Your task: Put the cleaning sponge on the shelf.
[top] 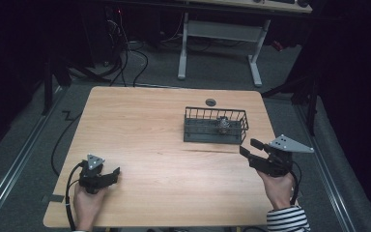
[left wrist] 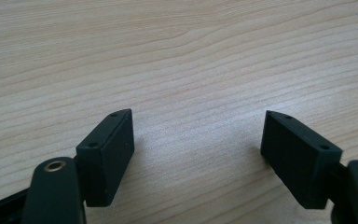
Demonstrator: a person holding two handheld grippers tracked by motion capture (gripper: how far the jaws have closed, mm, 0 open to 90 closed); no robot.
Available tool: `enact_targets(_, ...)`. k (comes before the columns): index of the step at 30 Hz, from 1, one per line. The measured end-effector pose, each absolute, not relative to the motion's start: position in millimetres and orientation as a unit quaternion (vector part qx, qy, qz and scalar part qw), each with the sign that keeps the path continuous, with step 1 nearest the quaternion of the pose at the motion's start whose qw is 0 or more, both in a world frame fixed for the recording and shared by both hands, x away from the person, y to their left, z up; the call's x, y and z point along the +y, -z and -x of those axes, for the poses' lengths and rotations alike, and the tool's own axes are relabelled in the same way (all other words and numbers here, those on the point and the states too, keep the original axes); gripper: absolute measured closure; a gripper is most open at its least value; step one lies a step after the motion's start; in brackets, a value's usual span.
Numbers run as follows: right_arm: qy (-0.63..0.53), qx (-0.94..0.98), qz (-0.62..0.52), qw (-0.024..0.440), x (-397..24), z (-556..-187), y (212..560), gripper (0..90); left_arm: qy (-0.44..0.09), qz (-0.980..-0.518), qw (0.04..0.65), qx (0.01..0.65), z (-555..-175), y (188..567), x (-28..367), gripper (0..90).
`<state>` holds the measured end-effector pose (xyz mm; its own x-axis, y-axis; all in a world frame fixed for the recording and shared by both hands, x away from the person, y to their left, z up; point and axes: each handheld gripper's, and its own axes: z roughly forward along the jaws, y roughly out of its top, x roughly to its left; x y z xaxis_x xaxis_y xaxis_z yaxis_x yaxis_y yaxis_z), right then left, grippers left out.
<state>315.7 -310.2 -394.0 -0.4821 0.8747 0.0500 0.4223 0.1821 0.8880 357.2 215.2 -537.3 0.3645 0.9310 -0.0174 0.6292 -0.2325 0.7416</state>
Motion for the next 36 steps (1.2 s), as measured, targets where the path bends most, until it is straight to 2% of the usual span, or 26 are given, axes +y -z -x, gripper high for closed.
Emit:
enact_targets(19, -0.466, 0.703, -0.483, 0.234, -323, -305, 426, 45.6, -0.222, -0.753, 0.340, 0.518, -357, 537, 215, 26.2)
enact_targets(36, -0.458, 0.709, -0.494, 0.211, -315, -305, 455, 45.6, -0.222, -0.753, 0.340, 0.518, -357, 537, 215, 26.2)
